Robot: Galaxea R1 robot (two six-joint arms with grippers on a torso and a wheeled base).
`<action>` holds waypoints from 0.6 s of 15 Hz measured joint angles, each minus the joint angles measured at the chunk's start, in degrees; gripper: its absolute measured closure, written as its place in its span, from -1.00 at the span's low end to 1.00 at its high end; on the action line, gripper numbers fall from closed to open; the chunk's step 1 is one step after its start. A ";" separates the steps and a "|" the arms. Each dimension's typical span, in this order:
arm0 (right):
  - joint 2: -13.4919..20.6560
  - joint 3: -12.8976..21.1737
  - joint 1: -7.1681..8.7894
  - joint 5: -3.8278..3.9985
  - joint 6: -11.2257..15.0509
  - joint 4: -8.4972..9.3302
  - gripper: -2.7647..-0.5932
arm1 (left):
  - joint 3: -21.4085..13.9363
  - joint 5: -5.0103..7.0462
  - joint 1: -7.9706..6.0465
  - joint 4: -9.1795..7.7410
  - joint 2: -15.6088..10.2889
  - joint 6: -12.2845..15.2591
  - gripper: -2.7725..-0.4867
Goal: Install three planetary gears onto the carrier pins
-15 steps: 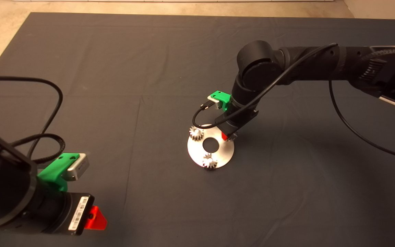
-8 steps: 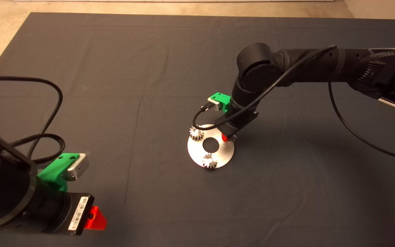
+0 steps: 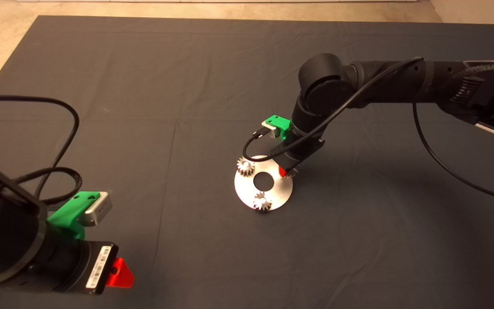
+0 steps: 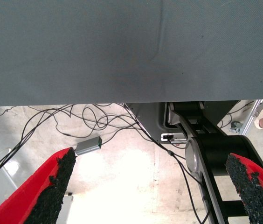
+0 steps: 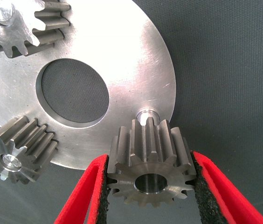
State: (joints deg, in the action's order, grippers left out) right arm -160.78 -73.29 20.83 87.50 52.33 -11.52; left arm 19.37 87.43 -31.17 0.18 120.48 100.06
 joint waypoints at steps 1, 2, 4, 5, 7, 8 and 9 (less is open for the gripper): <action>0.00 0.00 0.00 0.00 0.00 -0.02 0.55 | 0.00 0.02 0.00 0.00 0.00 0.00 -0.61; 0.00 0.00 0.00 0.00 0.00 -0.02 0.55 | 0.00 0.01 0.00 0.00 0.00 0.00 -0.61; 0.00 0.00 0.00 0.00 0.00 -0.02 0.55 | 0.00 0.01 0.00 0.00 0.00 0.00 -0.61; -0.02 0.00 0.00 0.00 0.00 -0.05 0.55 | 0.00 0.02 0.00 0.00 0.00 0.00 -0.61; -0.05 0.00 0.02 0.00 0.00 -0.19 0.55 | 0.00 0.02 0.00 0.00 0.00 0.00 -0.61; -0.07 0.00 0.00 0.00 0.01 -0.31 0.55 | 0.00 0.02 0.00 0.00 0.00 0.00 -0.61; -0.13 0.00 0.00 0.01 0.00 -0.57 0.55 | 0.00 0.02 0.00 0.00 0.00 0.00 -0.61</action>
State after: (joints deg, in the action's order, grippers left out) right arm -160.92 -73.29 20.83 87.52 52.33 -12.09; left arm 19.37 87.46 -31.17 0.18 120.48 100.06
